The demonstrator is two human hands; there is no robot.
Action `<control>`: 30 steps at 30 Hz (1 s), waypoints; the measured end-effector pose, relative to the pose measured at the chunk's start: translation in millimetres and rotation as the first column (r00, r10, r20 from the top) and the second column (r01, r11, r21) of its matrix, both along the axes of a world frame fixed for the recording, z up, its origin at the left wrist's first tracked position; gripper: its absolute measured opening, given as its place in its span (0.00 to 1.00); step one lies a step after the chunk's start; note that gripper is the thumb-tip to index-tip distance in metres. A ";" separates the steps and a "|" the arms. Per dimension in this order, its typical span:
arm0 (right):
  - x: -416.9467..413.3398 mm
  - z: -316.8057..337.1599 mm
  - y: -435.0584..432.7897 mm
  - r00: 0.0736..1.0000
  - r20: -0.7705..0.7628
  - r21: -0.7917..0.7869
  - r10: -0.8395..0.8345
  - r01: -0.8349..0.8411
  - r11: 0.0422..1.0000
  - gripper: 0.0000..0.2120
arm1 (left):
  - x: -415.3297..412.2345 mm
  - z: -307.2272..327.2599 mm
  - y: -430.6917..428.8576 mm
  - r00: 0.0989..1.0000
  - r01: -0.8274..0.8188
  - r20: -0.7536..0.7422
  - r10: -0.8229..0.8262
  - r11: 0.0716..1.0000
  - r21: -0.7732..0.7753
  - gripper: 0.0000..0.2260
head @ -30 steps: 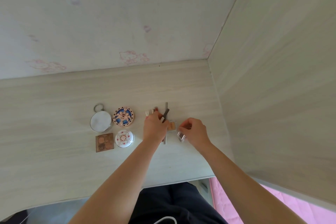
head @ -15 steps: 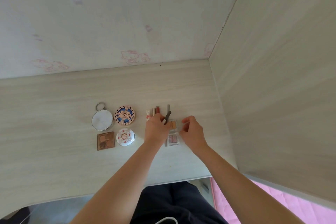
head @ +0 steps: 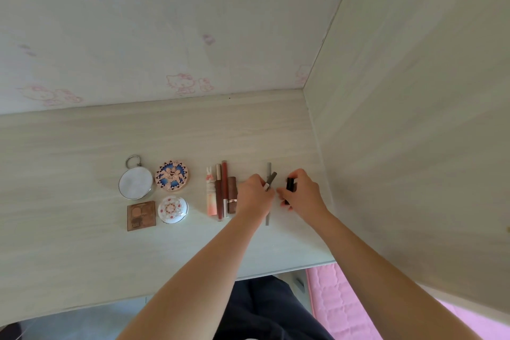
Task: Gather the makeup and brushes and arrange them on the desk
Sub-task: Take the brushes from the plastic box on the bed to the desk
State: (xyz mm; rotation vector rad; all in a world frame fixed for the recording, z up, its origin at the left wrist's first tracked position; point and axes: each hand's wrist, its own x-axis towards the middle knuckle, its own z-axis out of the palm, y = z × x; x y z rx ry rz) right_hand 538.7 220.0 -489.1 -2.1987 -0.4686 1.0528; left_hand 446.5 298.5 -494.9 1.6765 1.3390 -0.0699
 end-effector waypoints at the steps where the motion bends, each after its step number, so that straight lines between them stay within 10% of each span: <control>1: 2.2 -1.2 -1.1 1.000 0.024 -0.023 0.020 -0.019 1.000 0.11 | 4.2 -1.0 -1.4 1.000 0.004 -0.011 -0.004 1.000 -0.006 0.03; 30: 10.3 -10.1 -3.5 0.913 0.287 -0.247 0.289 -0.221 0.944 0.08 | 21.7 -3.9 -14.8 0.999 0.044 -0.037 -0.039 0.991 0.125 0.11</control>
